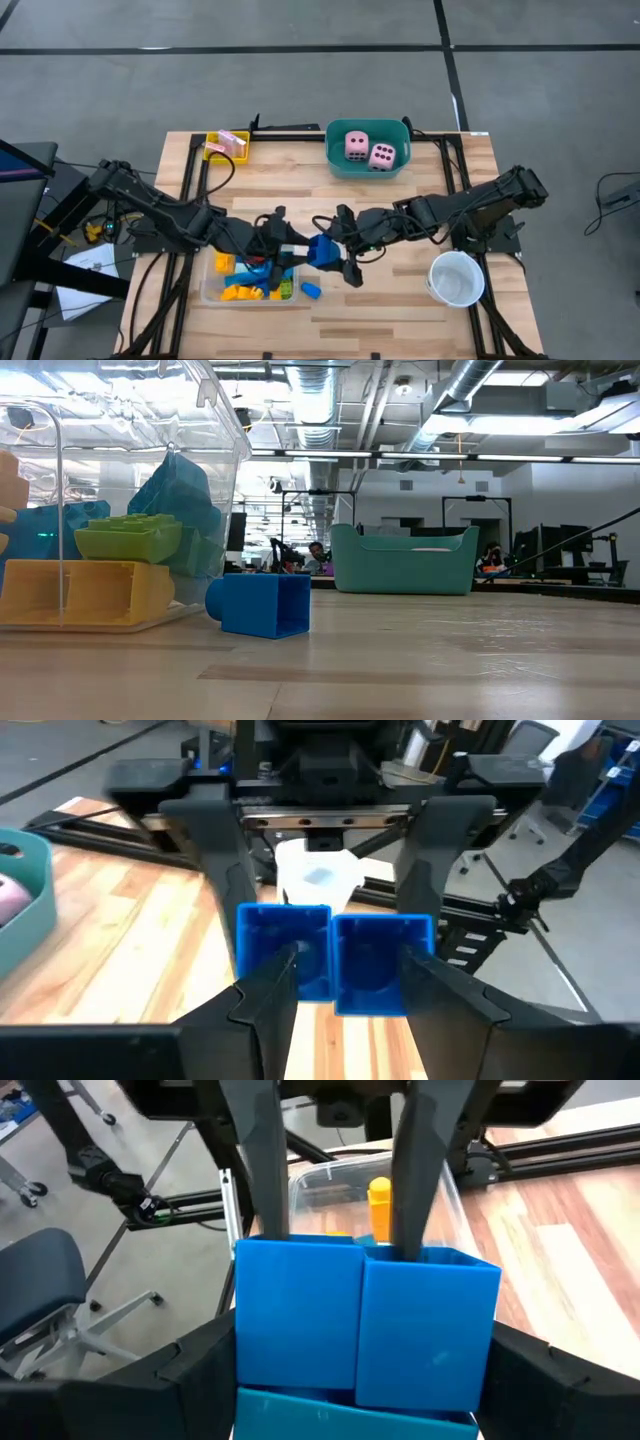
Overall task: Pick & Place Toys
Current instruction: Put the blue game pieces into the transparent bin
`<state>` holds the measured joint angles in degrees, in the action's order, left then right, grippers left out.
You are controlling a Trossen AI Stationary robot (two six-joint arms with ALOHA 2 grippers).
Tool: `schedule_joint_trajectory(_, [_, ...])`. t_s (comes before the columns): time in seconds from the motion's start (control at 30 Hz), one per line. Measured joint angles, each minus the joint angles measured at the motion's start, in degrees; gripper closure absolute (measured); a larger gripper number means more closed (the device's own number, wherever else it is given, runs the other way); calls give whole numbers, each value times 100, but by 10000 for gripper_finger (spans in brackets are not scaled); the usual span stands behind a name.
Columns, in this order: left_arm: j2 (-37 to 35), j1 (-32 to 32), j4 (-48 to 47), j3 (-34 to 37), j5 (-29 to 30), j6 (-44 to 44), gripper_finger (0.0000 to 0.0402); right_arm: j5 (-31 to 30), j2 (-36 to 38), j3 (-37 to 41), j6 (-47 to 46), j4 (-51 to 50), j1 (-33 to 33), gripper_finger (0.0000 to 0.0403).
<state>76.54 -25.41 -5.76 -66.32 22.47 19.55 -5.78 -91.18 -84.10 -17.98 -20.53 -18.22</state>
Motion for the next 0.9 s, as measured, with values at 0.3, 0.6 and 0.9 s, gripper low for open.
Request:
schedule_joint_trajectory(0.3, [311, 63, 137, -17, -84, 37, 264, 37, -17, 10, -44, -102, 22, 101])
schedule_joint_trajectory(0.6, [318, 79, 113, -17, 9, 43, 388, -11, -17, 10, -133, -43, 22, 101])
schedule_joint_trajectory(0.9, [284, 88, 7, 10, -94, 64, 396, -348, 24, -16, -234, 223, 30, 77])
